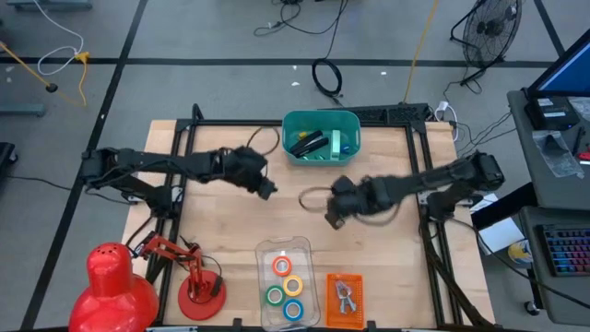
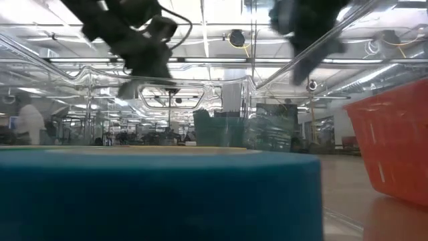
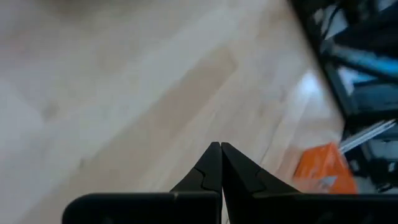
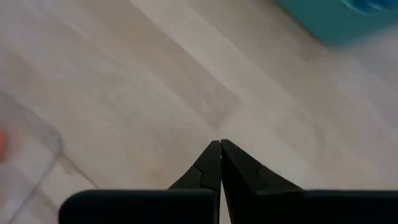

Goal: Pick and place Stapler, Stapler remover, tape
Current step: Adjust the bins

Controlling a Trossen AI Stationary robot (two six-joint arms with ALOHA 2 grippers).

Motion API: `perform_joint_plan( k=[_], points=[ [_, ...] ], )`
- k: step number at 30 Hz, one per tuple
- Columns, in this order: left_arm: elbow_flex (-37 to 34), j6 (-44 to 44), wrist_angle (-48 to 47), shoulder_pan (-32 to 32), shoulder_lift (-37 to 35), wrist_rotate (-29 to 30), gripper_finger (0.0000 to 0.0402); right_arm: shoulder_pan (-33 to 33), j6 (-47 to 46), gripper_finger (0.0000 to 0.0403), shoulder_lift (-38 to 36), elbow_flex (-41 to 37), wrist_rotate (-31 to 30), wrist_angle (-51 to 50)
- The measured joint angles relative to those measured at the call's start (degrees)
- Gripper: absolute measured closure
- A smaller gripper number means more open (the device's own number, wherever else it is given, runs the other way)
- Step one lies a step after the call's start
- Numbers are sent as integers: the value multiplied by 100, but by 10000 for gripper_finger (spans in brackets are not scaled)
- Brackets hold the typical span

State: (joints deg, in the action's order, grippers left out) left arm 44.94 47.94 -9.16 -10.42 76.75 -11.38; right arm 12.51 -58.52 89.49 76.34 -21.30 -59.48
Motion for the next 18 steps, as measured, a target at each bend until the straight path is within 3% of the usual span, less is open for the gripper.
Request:
perform_joint_plan(
  k=[5, 9, 18],
  points=[
    [611, -193, -115, -320, 149, -140, 401, -1133, 2010, 403, -48, -396, 1268, 1566],
    [1020, -323, -156, -349, 287, -138, 401, -1833, 2725, 403, -174, -1017, 2239, 2598],
    [1670, -854, -300, -455, 1534, -722, 401, -2662, 3285, 403, -957, -2155, 2435, 2500]
  ],
)
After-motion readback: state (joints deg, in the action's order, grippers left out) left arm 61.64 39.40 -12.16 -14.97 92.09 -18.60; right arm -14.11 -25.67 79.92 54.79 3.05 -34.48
